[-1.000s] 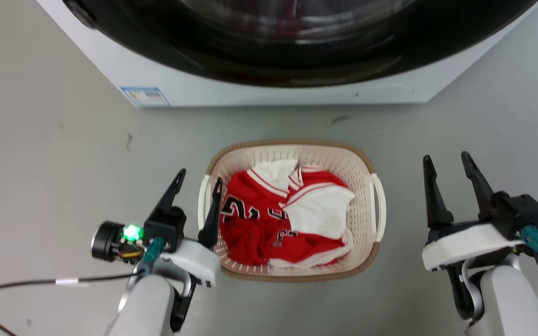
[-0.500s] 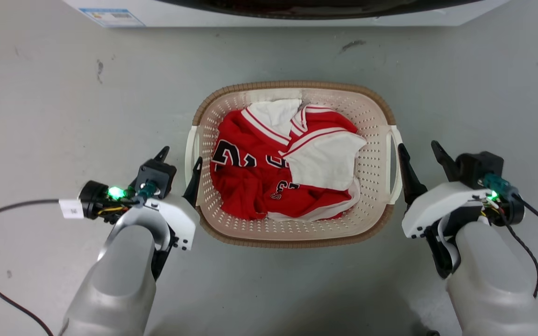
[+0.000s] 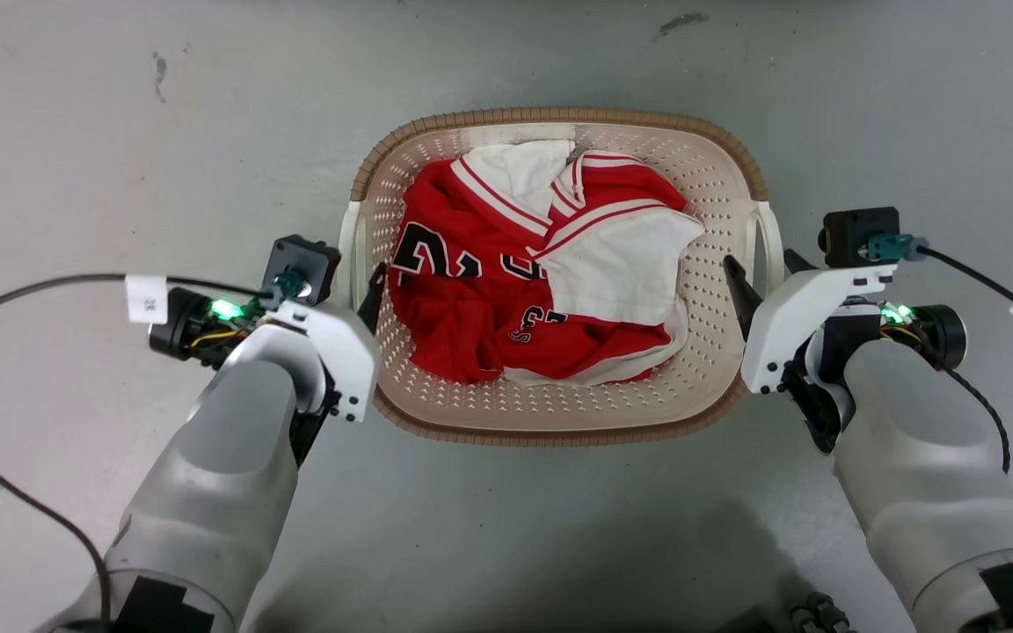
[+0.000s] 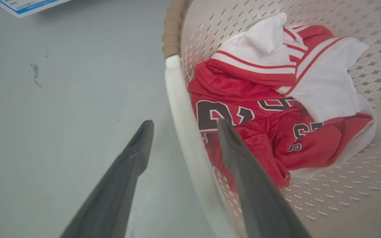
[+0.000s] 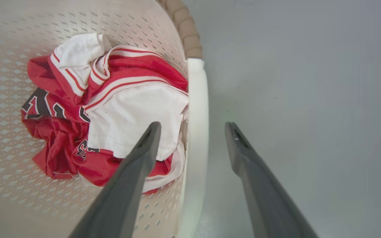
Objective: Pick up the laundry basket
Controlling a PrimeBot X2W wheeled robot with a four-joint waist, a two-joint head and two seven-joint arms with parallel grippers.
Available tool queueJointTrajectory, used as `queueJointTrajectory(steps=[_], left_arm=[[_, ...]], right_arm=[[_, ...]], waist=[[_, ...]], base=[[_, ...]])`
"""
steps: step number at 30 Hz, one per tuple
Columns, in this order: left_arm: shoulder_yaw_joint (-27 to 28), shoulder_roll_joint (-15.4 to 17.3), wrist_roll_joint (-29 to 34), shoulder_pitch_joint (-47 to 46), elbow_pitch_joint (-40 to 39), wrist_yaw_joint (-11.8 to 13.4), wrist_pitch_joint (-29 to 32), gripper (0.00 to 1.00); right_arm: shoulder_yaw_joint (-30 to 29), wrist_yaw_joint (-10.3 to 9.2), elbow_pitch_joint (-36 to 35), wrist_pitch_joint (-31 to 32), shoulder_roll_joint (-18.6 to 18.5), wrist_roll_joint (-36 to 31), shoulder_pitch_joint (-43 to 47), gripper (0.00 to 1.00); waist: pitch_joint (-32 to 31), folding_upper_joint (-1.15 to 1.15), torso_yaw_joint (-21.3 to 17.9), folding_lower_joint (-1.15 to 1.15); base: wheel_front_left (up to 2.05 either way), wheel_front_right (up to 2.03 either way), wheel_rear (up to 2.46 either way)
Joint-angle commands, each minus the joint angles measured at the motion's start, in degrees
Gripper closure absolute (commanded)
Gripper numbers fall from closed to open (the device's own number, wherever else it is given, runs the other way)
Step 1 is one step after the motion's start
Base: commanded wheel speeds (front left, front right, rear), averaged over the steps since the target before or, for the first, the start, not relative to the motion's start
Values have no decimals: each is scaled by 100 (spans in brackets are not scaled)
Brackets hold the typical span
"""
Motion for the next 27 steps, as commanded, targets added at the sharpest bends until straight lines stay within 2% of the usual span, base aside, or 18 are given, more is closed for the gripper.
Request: queueJointTrajectory(steps=[1,8,9,10,19,24,25,26,27], left_arm=[[-101,20,-109,-98,62,-4,71,0],[-922,161,-988,-339,58,0,601,0],[-1280,263,-1376,-360,-64,-1,816,0],[-1369,306,-1498,-377,-104,-1,856,0],[-2111,563,-2281,-501,-300,-1,956,0],[-2376,580,-2572,-580,-230,0,936,0],[-2416,580,-2616,-589,-216,-1,931,56],[-2462,581,-2667,-599,-196,-1,913,100],[-2528,572,-2715,-596,-198,0,918,100]], right_arm=[[21,-4,99,67,-8,39,-132,0],[127,-4,431,409,-8,84,-450,0],[147,-4,490,471,-8,73,-536,0],[150,-4,512,487,-7,54,-555,0],[57,-4,594,419,-7,-77,-669,0],[5,-4,605,438,-7,-136,-710,0],[6,-4,608,440,-7,-148,-709,71],[8,-4,610,446,-8,-164,-710,100],[11,-4,612,454,-8,-174,-709,100]], waist=[[26,0,11,-1],[161,0,-18,-1],[222,0,-33,-1],[244,0,-36,-1],[374,0,-3,-1],[410,0,30,-1],[416,0,33,-1],[420,0,34,-1],[422,0,35,-1]], base=[[0,0,0],[0,0,0],[0,0,0],[0,0,0],[0,0,0],[0,0,0],[0,0,0],[0,0,0],[0,0,0]])
